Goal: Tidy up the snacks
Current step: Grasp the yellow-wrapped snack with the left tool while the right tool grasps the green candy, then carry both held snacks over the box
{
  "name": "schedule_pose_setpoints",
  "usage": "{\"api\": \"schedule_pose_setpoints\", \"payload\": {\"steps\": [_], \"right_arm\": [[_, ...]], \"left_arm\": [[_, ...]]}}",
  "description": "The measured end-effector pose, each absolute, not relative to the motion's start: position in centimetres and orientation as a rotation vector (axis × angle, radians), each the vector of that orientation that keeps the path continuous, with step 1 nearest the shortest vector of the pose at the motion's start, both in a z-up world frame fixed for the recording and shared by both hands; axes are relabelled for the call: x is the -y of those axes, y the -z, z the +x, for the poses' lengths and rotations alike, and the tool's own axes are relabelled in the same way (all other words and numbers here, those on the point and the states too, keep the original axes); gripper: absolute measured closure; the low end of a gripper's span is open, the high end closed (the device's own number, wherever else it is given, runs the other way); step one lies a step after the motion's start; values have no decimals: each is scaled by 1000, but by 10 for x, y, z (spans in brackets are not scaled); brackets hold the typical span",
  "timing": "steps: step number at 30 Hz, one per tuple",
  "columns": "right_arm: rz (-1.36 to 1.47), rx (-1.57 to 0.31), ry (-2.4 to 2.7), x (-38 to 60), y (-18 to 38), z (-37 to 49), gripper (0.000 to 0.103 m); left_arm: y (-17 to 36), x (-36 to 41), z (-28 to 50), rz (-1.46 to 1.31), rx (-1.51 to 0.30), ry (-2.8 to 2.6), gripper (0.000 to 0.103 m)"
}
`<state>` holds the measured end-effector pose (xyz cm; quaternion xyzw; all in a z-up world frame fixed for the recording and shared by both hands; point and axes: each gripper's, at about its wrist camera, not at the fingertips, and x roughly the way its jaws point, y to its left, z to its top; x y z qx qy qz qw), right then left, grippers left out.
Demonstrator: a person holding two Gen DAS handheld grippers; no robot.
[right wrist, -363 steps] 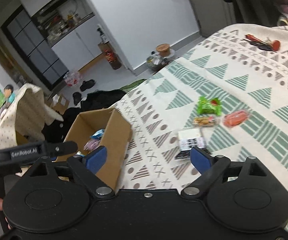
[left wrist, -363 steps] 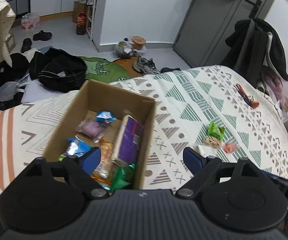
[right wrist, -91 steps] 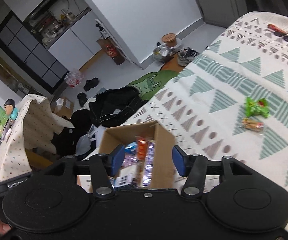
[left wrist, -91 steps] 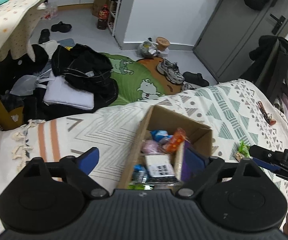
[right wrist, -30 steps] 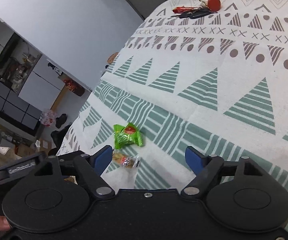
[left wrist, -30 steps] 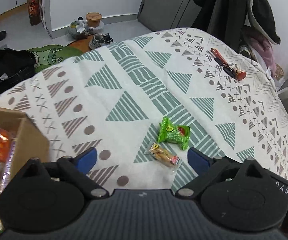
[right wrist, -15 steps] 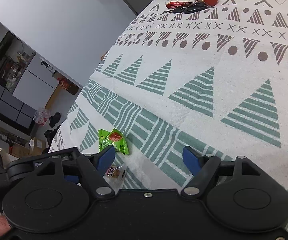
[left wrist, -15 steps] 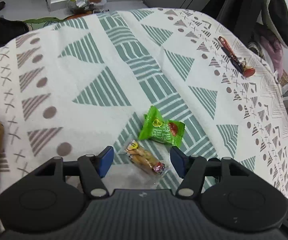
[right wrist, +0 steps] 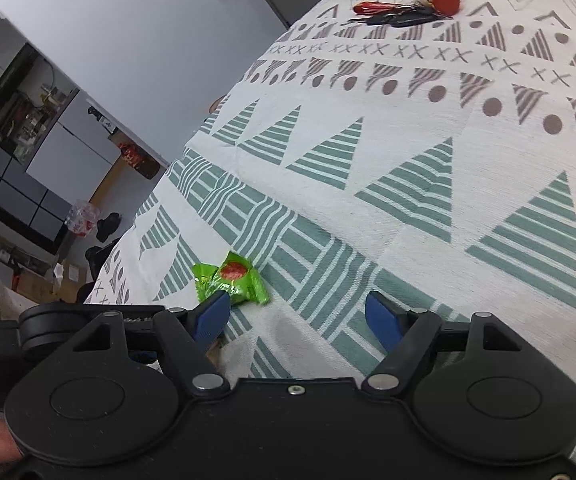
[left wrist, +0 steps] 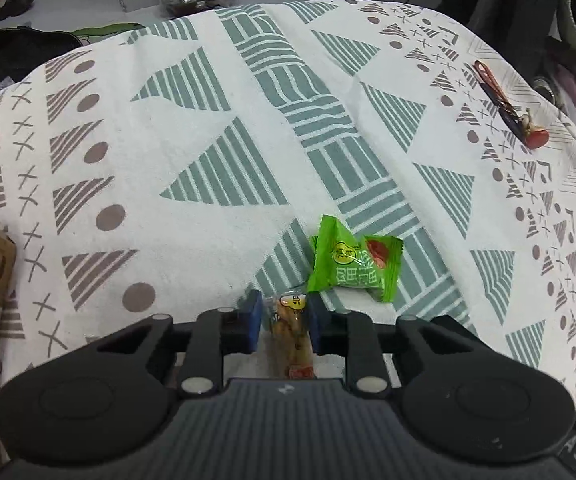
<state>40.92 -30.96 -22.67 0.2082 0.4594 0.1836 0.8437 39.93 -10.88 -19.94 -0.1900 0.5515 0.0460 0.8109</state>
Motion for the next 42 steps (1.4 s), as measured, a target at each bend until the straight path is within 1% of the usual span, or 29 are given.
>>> {"api": "schedule_pose_setpoints", "payload": {"steps": [2, 4, 10, 17, 18, 20, 21, 22, 23, 25, 34, 42], "right_arm": [[421, -965, -400, 303, 227, 411, 29], [409, -952, -414, 295, 227, 418, 29], [430, -925, -457, 276, 230, 434, 28], [358, -946, -525, 254, 229, 430, 29], [342, -948, -528, 250, 230, 429, 30], [304, -946, -527, 244, 231, 428, 38], [297, -949, -530, 242, 231, 428, 47], [294, -957, -537, 241, 233, 428, 65], [290, -971, -548, 239, 234, 429, 70], [255, -965, -554, 236, 231, 426, 74], [197, -947, -535, 234, 207, 418, 75], [195, -885, -551, 232, 176, 402, 75]], "left_arm": [[197, 105, 397, -393, -1173, -94, 87], [194, 98, 395, -401, -1163, -101, 88], [184, 76, 397, -406, -1142, -111, 89], [169, 50, 397, -396, -1114, -128, 89], [169, 47, 397, -397, -1116, -131, 89], [168, 41, 397, -403, -1117, -137, 89], [168, 39, 397, -404, -1116, -139, 89], [167, 38, 396, -402, -1115, -139, 89], [167, 37, 396, -401, -1114, -137, 89], [167, 35, 395, -403, -1114, -135, 89], [165, 34, 382, -402, -1103, -125, 89], [145, 32, 361, -391, -1059, -135, 89]]}}
